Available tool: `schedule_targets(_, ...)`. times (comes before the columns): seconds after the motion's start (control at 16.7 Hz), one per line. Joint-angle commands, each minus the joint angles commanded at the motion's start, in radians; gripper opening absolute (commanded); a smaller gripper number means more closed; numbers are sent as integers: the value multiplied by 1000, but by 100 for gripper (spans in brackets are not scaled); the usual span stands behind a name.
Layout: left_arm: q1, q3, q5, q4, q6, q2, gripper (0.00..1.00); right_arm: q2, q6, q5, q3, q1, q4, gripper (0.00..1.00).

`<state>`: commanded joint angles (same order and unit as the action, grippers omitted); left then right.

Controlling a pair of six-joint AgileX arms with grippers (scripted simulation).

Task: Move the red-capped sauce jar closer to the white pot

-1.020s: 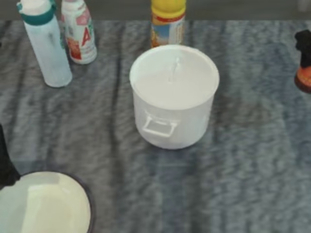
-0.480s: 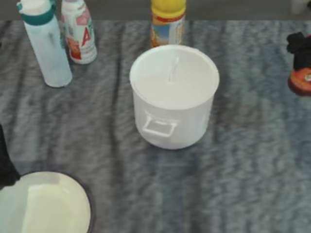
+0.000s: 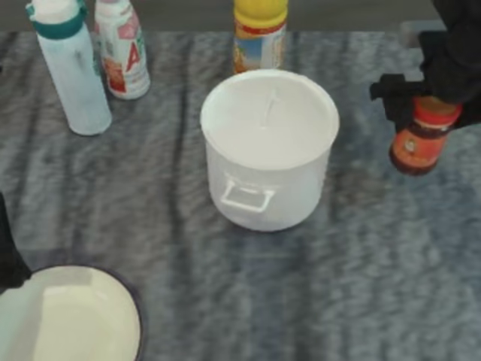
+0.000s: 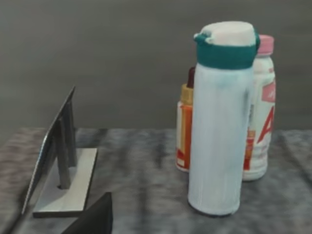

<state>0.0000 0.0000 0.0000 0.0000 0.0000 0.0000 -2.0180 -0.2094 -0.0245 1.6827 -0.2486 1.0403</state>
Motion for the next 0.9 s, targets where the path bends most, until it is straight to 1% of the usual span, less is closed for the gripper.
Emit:
schedule_targets(0.12,0,0,0,0,0,0,100,3,-68,-14,-28,-33,-27,0)
schedule_targets(0.24,0,0,0,0,0,0,100,4,-94,-21,-41,-47,-39,0)
schedule_targets(0.54,0,0,0,0,0,0,100,1,-94,-17,-41,-43,-40,0)
schedule_targets(0.72,0,0,0,0,0,0,100,-19,-93,-14,-80,-46,-104,0)
schedule_targets(0.9,0,0,0,0,0,0,100,-50,-95,-19,-133,-45,-188,0)
